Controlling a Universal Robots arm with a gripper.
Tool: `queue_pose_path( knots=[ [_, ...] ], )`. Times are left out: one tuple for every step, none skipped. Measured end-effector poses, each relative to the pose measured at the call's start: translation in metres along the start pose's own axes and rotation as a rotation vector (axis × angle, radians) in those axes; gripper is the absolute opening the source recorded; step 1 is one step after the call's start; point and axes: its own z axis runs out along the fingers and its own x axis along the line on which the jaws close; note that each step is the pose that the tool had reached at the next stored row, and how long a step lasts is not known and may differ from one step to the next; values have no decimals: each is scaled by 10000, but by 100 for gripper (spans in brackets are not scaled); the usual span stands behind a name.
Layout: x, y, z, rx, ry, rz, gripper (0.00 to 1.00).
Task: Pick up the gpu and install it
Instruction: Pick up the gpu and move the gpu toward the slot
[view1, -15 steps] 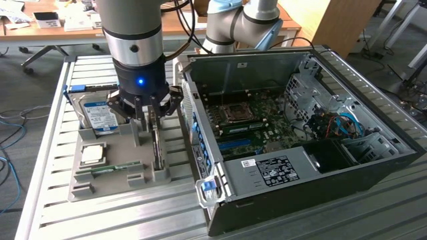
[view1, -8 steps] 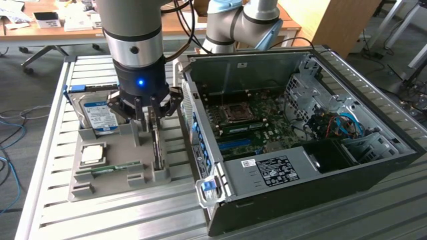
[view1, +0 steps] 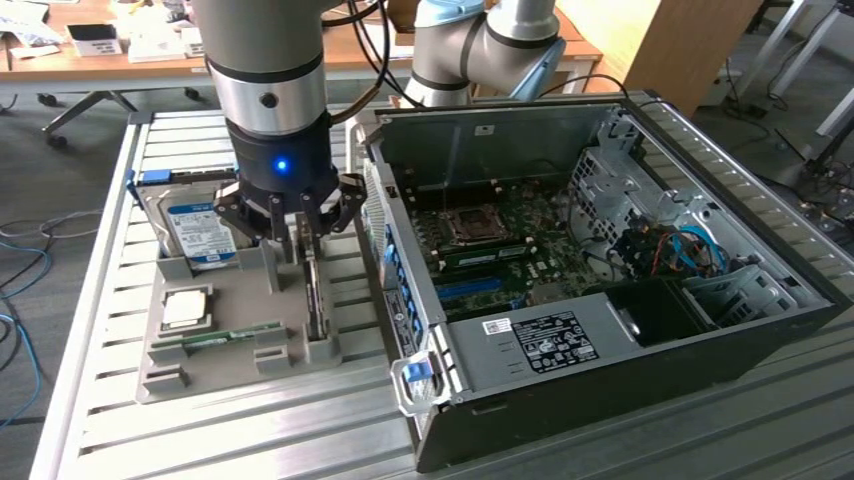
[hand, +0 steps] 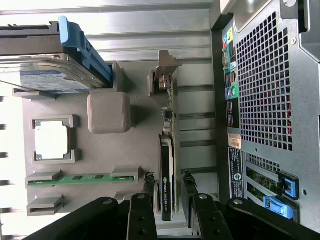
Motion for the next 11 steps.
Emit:
queue_pose_path(
  knots=[
    [0,0,0,0,0,0,36],
    [0,0,0,-1,0,0,36],
    [0,0,2,-1,0,0,36],
    [0,0,5,-3,-2,0,36],
    [0,0,10,-4,-3,0,36],
    [0,-1,17,-3,-2,0,36],
    [1,-2,26,-1,0,0,36],
    [1,-2,37,-1,-1,0,36],
    [1,-3,48,-1,0,0,36],
    [1,-3,52,0,0,0,36],
    [1,-3,51,0,1,0,36]
  ],
)
